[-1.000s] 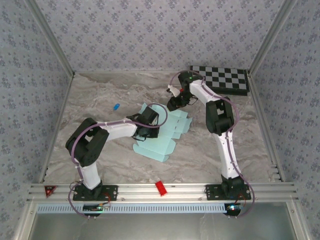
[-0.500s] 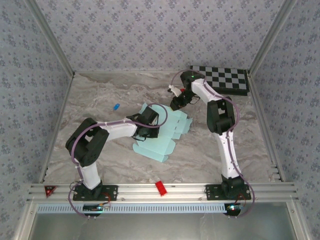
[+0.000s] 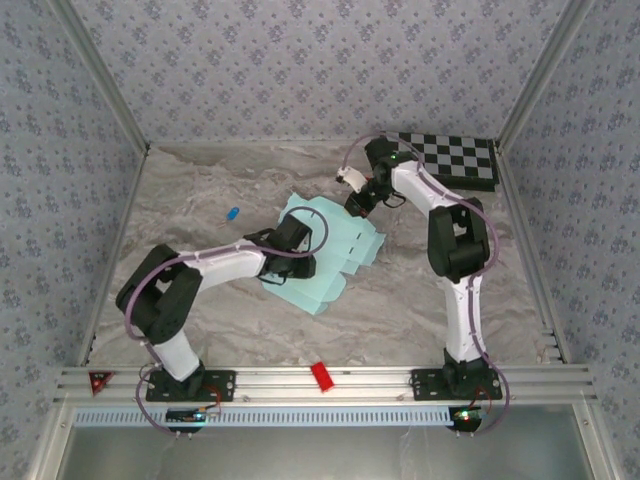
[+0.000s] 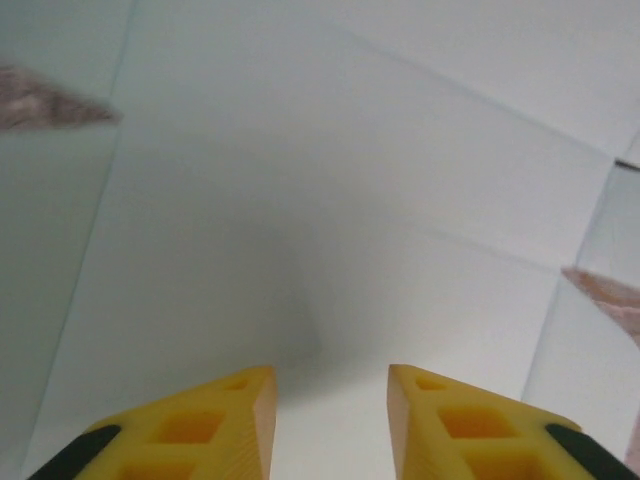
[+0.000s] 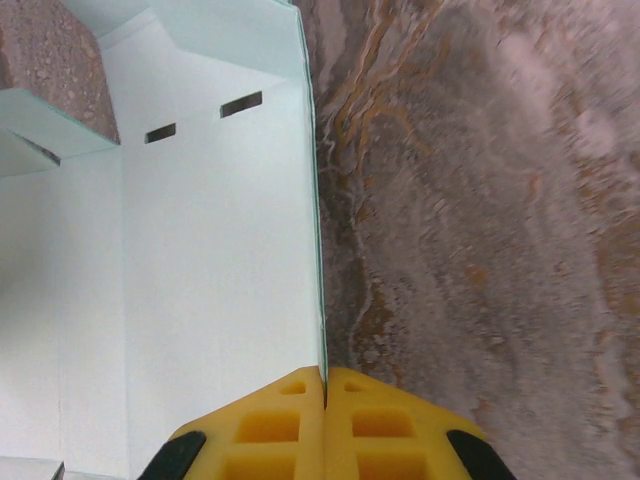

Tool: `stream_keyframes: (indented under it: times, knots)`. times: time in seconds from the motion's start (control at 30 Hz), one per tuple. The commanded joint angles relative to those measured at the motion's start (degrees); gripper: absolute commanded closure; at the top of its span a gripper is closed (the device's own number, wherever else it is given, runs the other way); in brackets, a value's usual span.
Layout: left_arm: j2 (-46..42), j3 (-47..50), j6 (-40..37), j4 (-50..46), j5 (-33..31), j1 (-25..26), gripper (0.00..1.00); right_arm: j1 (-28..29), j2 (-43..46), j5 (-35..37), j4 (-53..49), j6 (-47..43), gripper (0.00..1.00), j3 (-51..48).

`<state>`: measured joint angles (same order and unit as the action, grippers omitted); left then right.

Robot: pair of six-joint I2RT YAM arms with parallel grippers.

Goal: Fold the paper box

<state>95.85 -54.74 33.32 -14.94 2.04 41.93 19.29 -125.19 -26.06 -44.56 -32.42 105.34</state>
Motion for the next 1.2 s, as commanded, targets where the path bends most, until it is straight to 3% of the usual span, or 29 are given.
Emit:
stream_keyframes:
  times: [0.0,0.13,0.27,0.53,0.73,0.8,1.17]
  knots:
    - [-4.2,2.9,1.9,-0.9,-1.4,-1.0,0.62,1.2,3.6,3.9,2.9,-4.4,1.00,-1.6]
    - [-6.1,7.5,3.2,1.4,0.4,-3.8,0.61,2.4,5.5,7.4,4.6,-6.4,1.00,-2.9]
    - [-6.6,10.7,3.7,3.2,2.5,-4.9,0.67,3.8,7.8,10.0,7.9,-7.6,1.00,-5.5]
    - [-5.5,15.3,7.5,8.7,5.3,-4.8,0.83,7.0,13.0,16.4,18.1,-10.1,1.00,-12.9]
    - [-5.2,16.5,11.9,10.8,4.4,-4.2,0.90,10.0,17.0,23.0,29.7,-11.6,1.00,-21.3]
    - [-4.9,16.5,13.2,11.0,4.0,-3.9,0.97,11.1,18.6,25.5,33.7,-12.4,1.00,-24.2]
    - [-4.3,16.6,18.1,12.9,1.2,-2.3,0.99,15.6,23.1,32.4,50.2,-18.5,1.00,-35.6]
